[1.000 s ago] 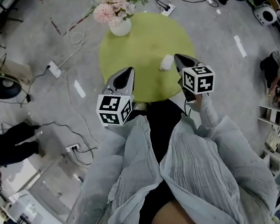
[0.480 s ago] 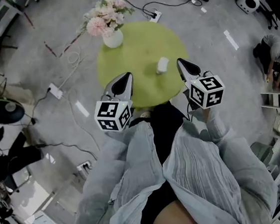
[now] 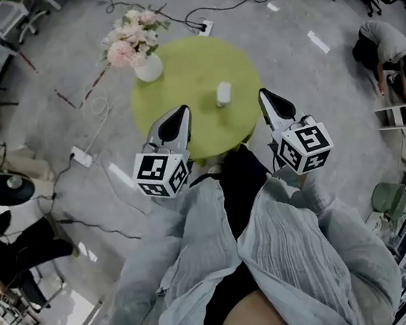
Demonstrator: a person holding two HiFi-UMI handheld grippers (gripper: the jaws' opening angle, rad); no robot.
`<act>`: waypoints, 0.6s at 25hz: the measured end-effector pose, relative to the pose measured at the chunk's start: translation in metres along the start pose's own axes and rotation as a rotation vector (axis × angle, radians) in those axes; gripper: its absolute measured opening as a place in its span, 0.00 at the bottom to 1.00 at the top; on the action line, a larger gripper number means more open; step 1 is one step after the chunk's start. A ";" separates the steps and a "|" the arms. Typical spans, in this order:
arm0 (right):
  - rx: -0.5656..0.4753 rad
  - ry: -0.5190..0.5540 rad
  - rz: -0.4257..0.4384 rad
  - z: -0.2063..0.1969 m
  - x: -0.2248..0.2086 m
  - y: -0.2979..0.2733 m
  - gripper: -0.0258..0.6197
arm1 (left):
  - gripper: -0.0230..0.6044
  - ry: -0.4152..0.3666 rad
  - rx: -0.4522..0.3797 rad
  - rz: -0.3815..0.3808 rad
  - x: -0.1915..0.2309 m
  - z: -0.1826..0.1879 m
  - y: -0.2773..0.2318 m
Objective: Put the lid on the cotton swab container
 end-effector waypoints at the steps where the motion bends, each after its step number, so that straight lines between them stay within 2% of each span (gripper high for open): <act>1: -0.002 0.001 -0.014 -0.002 -0.001 0.004 0.04 | 0.06 -0.005 -0.005 -0.014 -0.002 -0.001 -0.001; 8: 0.005 -0.038 -0.091 -0.019 -0.006 0.024 0.04 | 0.06 -0.016 0.021 -0.070 -0.012 -0.006 -0.005; 15: -0.010 -0.019 -0.115 -0.020 -0.008 0.031 0.04 | 0.06 -0.010 0.036 -0.055 -0.014 -0.013 -0.003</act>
Point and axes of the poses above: the fingertips, and each gripper's own axes: y backward along the fingers, x to its left, z out of its top, the point moved 10 cm from there along y, backward along the fingers, and after that the axes turned 10 degrees about -x, right-handed, at the moved point
